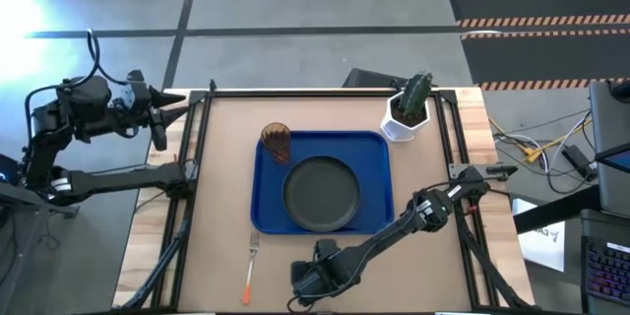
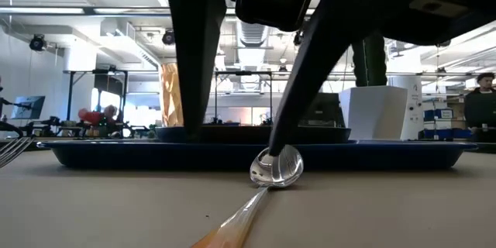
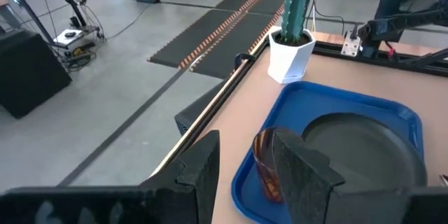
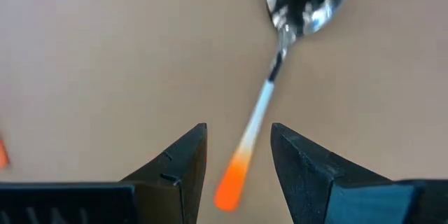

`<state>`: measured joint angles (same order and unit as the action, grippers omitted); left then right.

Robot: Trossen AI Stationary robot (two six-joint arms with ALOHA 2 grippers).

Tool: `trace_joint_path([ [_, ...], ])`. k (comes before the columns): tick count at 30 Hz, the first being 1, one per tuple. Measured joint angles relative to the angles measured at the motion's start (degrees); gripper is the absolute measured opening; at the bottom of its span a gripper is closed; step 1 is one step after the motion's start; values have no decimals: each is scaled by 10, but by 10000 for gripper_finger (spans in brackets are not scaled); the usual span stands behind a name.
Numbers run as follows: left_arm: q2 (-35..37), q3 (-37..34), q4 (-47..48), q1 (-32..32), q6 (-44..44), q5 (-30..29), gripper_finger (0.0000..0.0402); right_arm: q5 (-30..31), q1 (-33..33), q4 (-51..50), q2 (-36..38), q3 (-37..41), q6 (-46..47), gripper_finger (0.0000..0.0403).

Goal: Pick and place plate/cup/fork/spoon on tray
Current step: Put the orange spoon on the blue tray to the right of the black plate

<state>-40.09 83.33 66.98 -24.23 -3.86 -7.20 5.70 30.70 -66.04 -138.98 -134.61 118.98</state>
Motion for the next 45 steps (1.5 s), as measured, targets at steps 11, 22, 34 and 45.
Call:
trace_joint_path([
  [11, 1, 0, 0, 0, -13, 0, 116, 4, -4, -4, -15, 2, 21, 148],
  [22, 3, 0, 0, 0, -15, 0, 116, -26, -2, -20, -25, 2, 25, 141],
  [34, 9, 0, 0, 0, -15, 0, 116, -31, 1, -27, -25, 2, 41, 93],
  [45, 24, 3, 0, 0, -15, 0, 116, -28, 10, -16, -23, 27, 47, 10],
])
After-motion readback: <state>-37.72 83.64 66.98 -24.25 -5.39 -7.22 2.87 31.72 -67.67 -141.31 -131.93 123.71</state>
